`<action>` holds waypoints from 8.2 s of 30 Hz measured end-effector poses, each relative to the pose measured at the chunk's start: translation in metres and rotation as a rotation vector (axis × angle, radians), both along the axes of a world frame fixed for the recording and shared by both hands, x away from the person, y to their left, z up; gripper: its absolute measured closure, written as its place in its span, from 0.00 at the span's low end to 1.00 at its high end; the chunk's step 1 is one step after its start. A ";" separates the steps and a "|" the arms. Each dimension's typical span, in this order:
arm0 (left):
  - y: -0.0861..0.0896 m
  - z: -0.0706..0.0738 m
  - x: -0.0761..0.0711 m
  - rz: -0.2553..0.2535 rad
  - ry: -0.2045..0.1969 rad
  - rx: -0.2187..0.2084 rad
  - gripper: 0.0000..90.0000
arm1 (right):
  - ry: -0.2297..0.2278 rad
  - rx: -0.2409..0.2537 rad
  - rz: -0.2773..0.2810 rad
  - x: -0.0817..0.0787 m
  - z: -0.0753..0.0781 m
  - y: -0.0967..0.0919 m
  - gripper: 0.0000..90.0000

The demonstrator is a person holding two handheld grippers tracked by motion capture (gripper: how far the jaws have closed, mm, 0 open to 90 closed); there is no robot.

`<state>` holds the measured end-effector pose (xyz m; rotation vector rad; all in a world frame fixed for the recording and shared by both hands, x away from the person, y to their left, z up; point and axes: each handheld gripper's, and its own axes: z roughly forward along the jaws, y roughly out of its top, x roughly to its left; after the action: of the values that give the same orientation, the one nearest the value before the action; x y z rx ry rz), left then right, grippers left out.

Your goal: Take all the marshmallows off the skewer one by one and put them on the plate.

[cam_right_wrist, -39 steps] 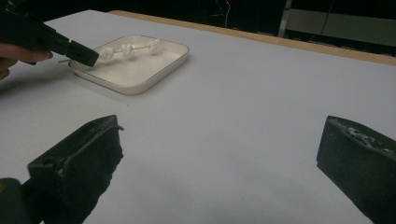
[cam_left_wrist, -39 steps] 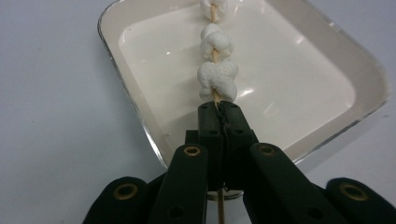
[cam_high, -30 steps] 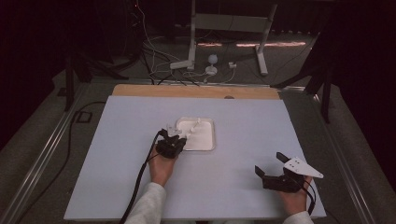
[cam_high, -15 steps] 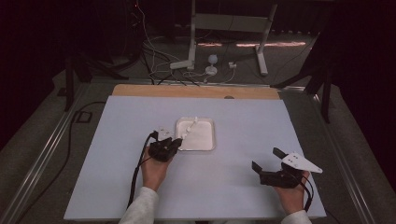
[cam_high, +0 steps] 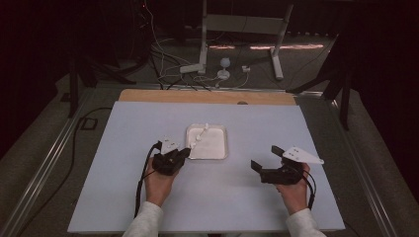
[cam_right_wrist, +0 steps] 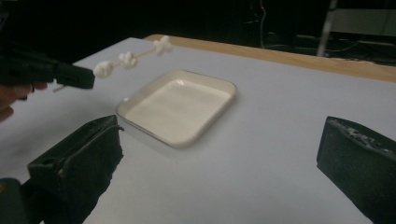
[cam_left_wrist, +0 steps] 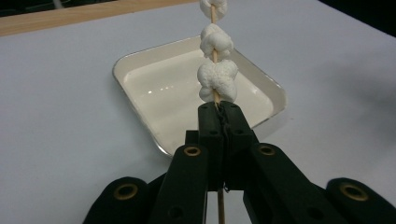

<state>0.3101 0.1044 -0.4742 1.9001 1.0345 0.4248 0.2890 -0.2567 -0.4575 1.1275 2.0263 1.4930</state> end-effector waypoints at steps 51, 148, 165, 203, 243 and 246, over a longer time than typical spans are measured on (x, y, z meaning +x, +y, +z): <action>-0.006 -0.006 -0.026 -0.200 -0.116 -0.020 1.00 | 0.289 0.234 0.093 0.069 0.031 0.103 0.88; 0.019 -0.016 -0.018 -0.089 -0.086 0.076 1.00 | 0.333 0.225 0.003 0.103 0.041 0.064 0.88; 0.021 -0.015 -0.017 -0.068 -0.079 0.046 1.00 | 0.373 0.095 0.026 0.108 0.014 0.096 0.84; 0.016 -0.018 -0.012 -0.099 -0.029 0.007 0.99 | 0.491 0.156 0.338 0.077 -0.017 0.165 0.83; 0.014 -0.016 -0.018 -0.139 -0.037 0.089 1.00 | 0.429 0.263 0.208 0.085 0.014 0.142 0.89; 0.006 -0.013 -0.020 -0.156 -0.063 0.100 1.00 | 0.417 0.249 0.212 0.086 0.020 0.137 0.89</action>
<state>0.2905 0.1108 -0.4867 2.0270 0.8302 0.4499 0.3747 -0.1198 -0.4374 1.4629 2.3418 1.7719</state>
